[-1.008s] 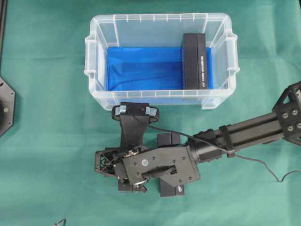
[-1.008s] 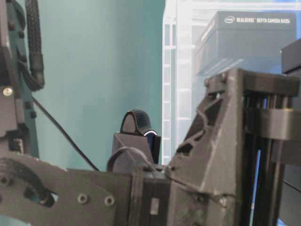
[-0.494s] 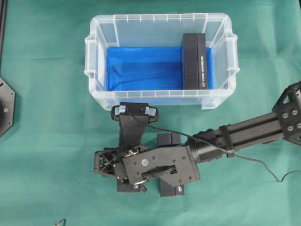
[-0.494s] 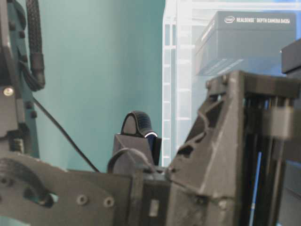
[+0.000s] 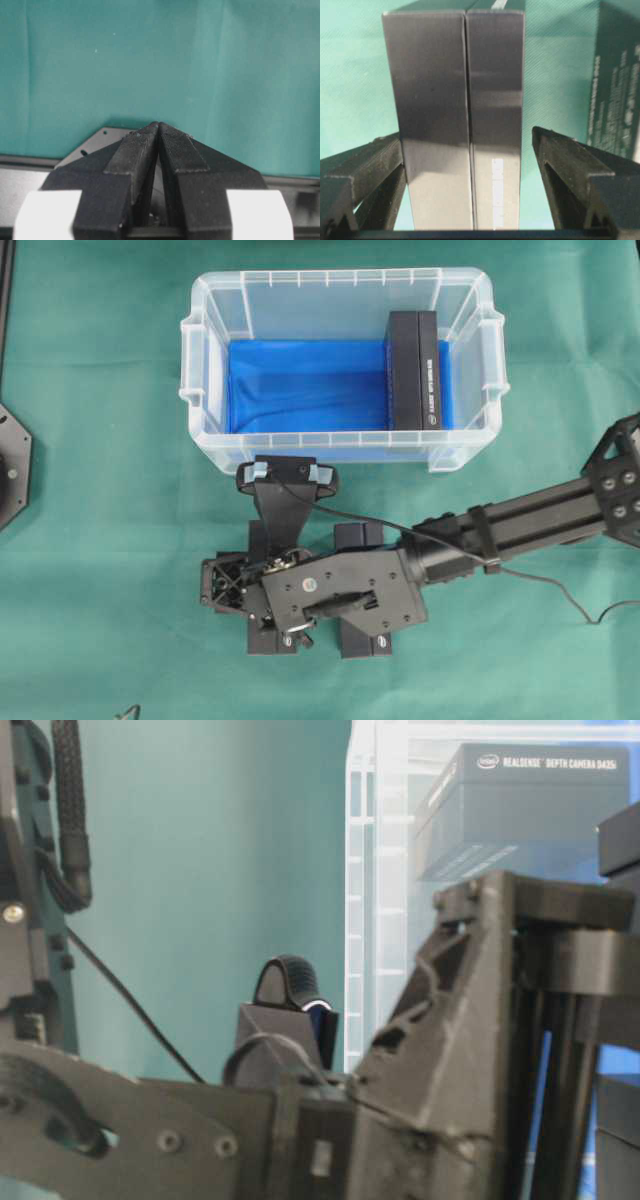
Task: Take the box out of the case with the right arm.
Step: 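Carry the box forward and lower it onto the cloth left of the first, then open the right gripper and withdraw it to the right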
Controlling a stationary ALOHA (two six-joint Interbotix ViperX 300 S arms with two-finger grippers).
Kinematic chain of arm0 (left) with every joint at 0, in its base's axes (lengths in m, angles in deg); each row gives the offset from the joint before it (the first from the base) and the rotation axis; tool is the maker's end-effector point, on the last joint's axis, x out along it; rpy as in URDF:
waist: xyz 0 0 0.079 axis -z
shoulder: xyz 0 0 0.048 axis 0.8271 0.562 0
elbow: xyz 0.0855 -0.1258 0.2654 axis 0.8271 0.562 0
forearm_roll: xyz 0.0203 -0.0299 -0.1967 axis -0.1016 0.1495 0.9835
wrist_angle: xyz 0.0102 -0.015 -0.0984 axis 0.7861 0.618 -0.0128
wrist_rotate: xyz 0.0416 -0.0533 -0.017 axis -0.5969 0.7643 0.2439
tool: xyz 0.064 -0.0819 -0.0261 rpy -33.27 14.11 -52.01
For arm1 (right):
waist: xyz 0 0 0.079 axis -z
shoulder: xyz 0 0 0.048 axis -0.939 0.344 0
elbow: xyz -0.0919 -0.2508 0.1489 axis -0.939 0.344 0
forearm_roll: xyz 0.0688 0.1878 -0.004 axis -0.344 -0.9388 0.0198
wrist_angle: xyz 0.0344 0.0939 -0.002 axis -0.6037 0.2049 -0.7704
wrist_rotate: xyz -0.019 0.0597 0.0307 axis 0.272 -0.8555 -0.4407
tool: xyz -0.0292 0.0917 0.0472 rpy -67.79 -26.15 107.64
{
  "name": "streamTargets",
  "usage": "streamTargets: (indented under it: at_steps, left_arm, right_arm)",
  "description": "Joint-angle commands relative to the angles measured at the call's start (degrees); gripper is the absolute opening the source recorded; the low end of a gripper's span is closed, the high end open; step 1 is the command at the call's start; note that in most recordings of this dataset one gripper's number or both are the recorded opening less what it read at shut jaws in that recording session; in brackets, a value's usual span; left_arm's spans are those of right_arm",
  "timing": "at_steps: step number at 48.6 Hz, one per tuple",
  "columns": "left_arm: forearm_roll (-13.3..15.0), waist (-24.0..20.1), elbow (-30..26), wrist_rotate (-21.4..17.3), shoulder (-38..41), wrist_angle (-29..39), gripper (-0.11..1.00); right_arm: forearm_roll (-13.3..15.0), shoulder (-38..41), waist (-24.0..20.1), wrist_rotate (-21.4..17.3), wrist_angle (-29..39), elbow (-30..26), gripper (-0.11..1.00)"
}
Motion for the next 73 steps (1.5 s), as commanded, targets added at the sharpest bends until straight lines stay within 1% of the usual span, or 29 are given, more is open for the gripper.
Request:
streamTargets:
  at_steps: [1, 7, 13, 20, 25, 33, 41, 49, 54, 60, 66, 67, 73]
  left_arm:
    - [-0.18, 0.09, -0.53, 0.00, 0.18, -0.18, 0.02]
    - [-0.18, 0.09, -0.53, -0.09, 0.18, -0.26, 0.02]
    - [-0.18, 0.09, -0.53, -0.09, 0.18, -0.18, 0.02]
    - [-0.18, 0.09, -0.62, -0.09, 0.18, -0.18, 0.02]
    - [-0.18, 0.09, -0.53, -0.09, 0.18, -0.18, 0.02]
    - [-0.18, 0.09, -0.53, -0.09, 0.26, -0.18, 0.02]
    - [-0.18, 0.09, -0.53, 0.00, 0.18, -0.18, 0.02]
    - [-0.18, 0.09, -0.53, 0.09, 0.26, -0.18, 0.02]
    - [-0.18, 0.09, -0.53, 0.09, 0.26, -0.18, 0.02]
    - [-0.18, 0.09, -0.53, 0.09, 0.53, -0.18, 0.02]
    - [-0.18, 0.09, -0.53, 0.18, 0.62, -0.18, 0.02]
    - [-0.18, 0.09, -0.53, 0.18, 0.62, -0.18, 0.02]
    - [-0.18, 0.09, -0.53, 0.18, 0.70, -0.18, 0.02]
  right_arm:
    - [1.05, -5.54, 0.09, -0.09, 1.67, -1.32, 0.88]
    - [1.93, -8.70, 0.09, 0.44, 5.63, -2.55, 0.87]
    - [3.78, -10.99, 0.09, 1.58, 9.93, -4.31, 0.87]
    - [6.06, -12.22, 0.09, 2.99, 13.89, -7.38, 0.87]
    - [6.86, -12.22, 0.18, 4.04, 15.47, -9.40, 0.87]
    - [6.94, -12.22, 0.70, 5.80, 15.73, -9.93, 0.86]
    - [6.33, -12.30, 0.88, 7.56, 15.91, -9.93, 0.84]
    - [5.80, -13.27, 0.18, 9.76, 19.51, -8.96, 0.84]
    - [5.62, -15.47, -0.62, 9.67, 22.76, -6.77, 0.84]
    - [5.71, -20.48, -1.93, 8.44, 24.43, -0.88, 0.84]
    - [5.89, -25.93, -3.16, 6.24, 23.82, 6.42, 0.84]
    - [5.80, -27.33, -3.43, 5.80, 23.47, 8.53, 0.84]
    - [5.71, -32.96, -4.83, 4.04, 20.39, 16.88, 0.84]
